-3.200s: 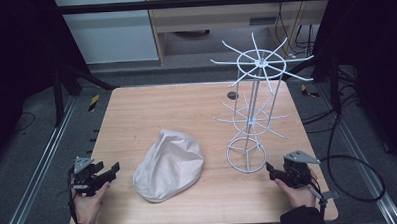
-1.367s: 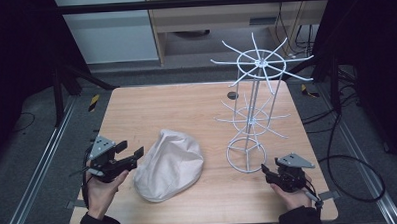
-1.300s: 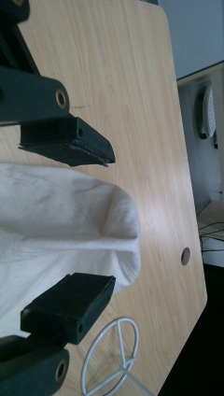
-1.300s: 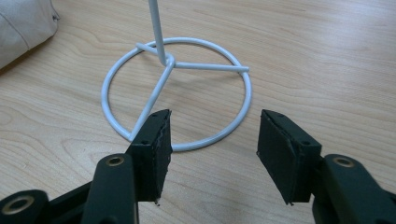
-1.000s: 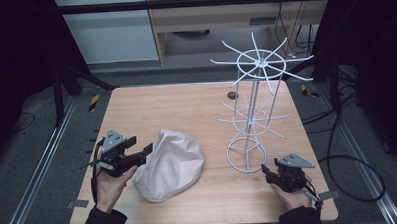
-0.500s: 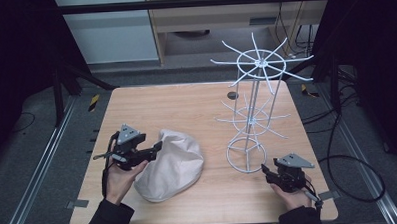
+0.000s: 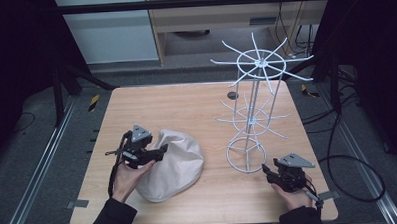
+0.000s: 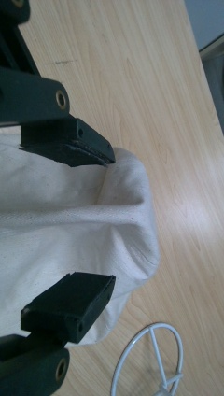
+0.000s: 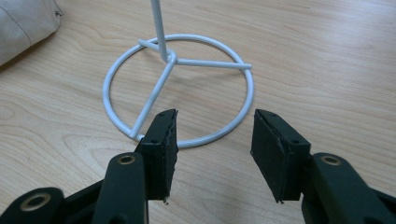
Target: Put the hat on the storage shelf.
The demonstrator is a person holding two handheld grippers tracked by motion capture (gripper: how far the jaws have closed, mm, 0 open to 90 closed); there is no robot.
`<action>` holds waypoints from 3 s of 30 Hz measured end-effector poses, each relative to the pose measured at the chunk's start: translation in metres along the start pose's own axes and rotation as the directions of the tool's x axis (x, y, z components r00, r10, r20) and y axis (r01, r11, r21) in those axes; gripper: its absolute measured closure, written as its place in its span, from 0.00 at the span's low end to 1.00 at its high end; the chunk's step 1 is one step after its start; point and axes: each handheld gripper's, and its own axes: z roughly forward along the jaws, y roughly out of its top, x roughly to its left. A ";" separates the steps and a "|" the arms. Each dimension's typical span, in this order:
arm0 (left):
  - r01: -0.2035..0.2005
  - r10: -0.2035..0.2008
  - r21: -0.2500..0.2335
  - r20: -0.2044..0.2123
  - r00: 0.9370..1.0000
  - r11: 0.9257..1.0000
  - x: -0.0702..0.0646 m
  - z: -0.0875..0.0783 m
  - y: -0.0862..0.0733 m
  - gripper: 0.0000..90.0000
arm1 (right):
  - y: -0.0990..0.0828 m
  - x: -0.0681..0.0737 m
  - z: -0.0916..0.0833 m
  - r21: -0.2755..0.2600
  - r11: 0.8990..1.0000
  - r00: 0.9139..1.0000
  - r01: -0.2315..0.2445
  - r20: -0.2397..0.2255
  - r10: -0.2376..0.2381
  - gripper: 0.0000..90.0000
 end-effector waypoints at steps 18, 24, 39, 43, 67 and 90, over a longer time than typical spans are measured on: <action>-0.012 0.011 0.081 0.020 1.000 0.997 0.001 0.026 -0.006 0.52 | 0.000 0.001 0.003 0.011 1.000 1.000 0.002 -0.013 -0.002 0.57; -0.020 0.019 0.100 0.015 1.000 0.995 0.001 0.031 -0.007 0.61 | 0.000 0.000 0.003 0.013 1.000 1.000 -0.003 -0.017 0.003 0.57; -0.005 -0.001 0.136 0.043 0.999 0.991 0.003 0.037 -0.010 0.90 | 0.000 -0.001 0.003 0.018 1.000 1.000 -0.002 -0.016 0.002 0.57; 0.005 -0.011 0.132 0.044 0.999 0.991 0.004 0.035 -0.009 0.96 | 0.000 -0.001 0.002 0.019 1.000 1.000 -0.005 -0.019 0.005 0.57; 0.039 -0.037 -0.018 0.104 0.994 0.999 0.003 -0.014 0.004 0.98 | -0.001 -0.003 0.001 0.017 1.000 1.000 -0.014 -0.019 0.014 0.57; 0.075 -0.046 -0.242 0.121 0.992 0.967 0.003 -0.070 0.016 0.98 | -0.001 -0.005 0.000 0.001 1.000 1.000 -0.009 -0.009 0.009 0.56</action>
